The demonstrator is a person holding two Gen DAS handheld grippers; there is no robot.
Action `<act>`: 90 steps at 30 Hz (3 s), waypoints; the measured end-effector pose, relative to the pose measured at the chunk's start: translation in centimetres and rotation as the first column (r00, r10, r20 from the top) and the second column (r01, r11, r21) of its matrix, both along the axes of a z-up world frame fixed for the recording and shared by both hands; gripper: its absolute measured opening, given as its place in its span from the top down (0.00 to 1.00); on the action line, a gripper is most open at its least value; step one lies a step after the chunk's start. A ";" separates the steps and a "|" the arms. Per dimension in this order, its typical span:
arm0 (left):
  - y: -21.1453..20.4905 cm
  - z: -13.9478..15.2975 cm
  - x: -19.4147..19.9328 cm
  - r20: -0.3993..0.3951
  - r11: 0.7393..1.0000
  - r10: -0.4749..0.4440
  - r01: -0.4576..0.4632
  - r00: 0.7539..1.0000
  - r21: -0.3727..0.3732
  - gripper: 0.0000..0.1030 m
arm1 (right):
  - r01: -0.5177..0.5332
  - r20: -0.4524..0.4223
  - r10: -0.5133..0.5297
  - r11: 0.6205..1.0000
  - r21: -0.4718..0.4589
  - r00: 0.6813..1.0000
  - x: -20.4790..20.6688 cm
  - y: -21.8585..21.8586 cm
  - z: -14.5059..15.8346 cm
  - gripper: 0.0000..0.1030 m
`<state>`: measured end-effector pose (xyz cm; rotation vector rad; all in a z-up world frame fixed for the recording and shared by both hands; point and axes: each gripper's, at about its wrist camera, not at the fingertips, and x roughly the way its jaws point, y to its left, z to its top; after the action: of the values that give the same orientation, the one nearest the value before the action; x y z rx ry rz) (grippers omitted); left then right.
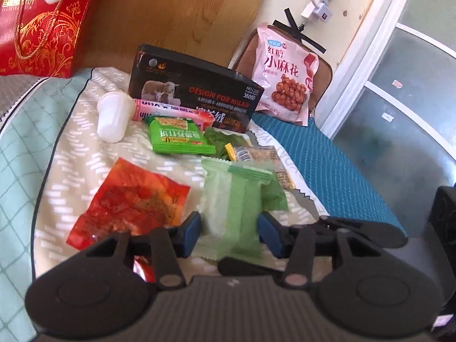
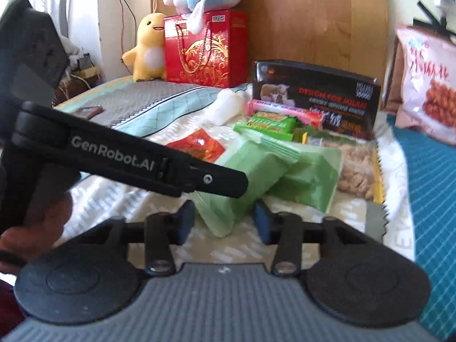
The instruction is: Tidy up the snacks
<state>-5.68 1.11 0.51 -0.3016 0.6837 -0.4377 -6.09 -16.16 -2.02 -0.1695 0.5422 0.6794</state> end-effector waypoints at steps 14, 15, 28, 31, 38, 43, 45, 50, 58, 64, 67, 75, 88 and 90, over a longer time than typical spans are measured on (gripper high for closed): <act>0.7 5.8 2.6 0.160 0.999 0.042 -0.036 0.986 -0.038 0.58 | 0.035 0.213 -0.062 0.991 0.126 0.975 2.0 0.0 4.6 0.65; 0.6 6.6 3.7 0.180 0.999 0.043 -0.038 0.983 -0.030 0.58 | 0.035 0.213 -0.062 0.991 0.126 0.975 2.0 0.0 4.6 0.65; 0.5 8.0 15.5 0.220 0.990 0.141 -0.131 0.965 -0.059 0.58 | 0.228 0.075 -0.258 0.932 0.283 0.963 13.9 -3.6 7.4 0.41; 1.7 6.2 12.6 0.191 0.984 0.150 -0.128 0.970 -0.123 0.58 | 0.283 0.061 -0.314 0.911 0.301 0.947 9.8 -6.0 5.4 0.40; -0.7 3.7 7.8 0.322 0.991 0.118 -0.131 0.939 0.019 0.54 | 0.569 -0.036 -0.584 0.772 0.283 0.811 4.7 -9.5 0.3 0.39; -1.3 3.2 7.2 0.338 0.996 0.068 -0.086 0.939 0.039 0.50 | 0.569 -0.036 -0.589 0.762 0.309 0.807 4.4 -10.0 0.2 0.36; -1.1 3.3 7.0 0.354 0.994 0.084 -0.106 0.931 0.041 0.47 | 0.570 -0.030 -0.588 0.768 0.293 0.808 4.3 -9.8 0.2 0.36; -0.4 3.3 6.7 0.373 0.984 0.147 -0.173 0.916 0.036 0.46 | 0.559 -0.025 -0.576 0.781 0.277 0.817 4.4 -9.6 0.2 0.34; 0.0 3.0 6.9 0.384 0.970 0.196 -0.235 0.902 0.057 0.44 | 0.536 -0.021 -0.554 0.794 0.287 0.832 4.4 -9.8 0.2 0.29; -0.4 2.5 7.2 0.371 0.975 0.164 -0.207 0.914 0.081 0.36 | 0.530 -0.016 -0.552 0.792 0.303 0.833 4.1 -9.7 0.3 0.28; -0.7 2.4 7.2 0.373 0.975 0.151 -0.201 0.916 0.097 0.35 | 0.532 -0.012 -0.553 0.795 0.292 0.833 4.1 -9.5 0.3 0.28; -0.4 2.4 7.2 0.373 0.974 0.164 -0.210 0.913 0.087 0.32 | 0.526 -0.008 -0.546 0.803 0.279 0.838 4.2 -9.2 0.3 0.28; -0.3 2.5 7.0 0.380 0.973 0.172 -0.216 0.909 0.077 0.31 | 0.521 0.003 -0.544 0.805 0.284 0.839 4.0 -9.0 0.5 0.28; -0.3 2.5 7.1 0.379 0.973 0.171 -0.216 0.909 0.078 0.30 | 0.521 0.002 -0.544 0.804 0.288 0.839 4.0 -9.1 0.5 0.28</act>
<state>1.40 0.76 2.98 -0.1645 0.3031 -0.2510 -2.11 -25.24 -1.50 0.2175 0.3797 0.1846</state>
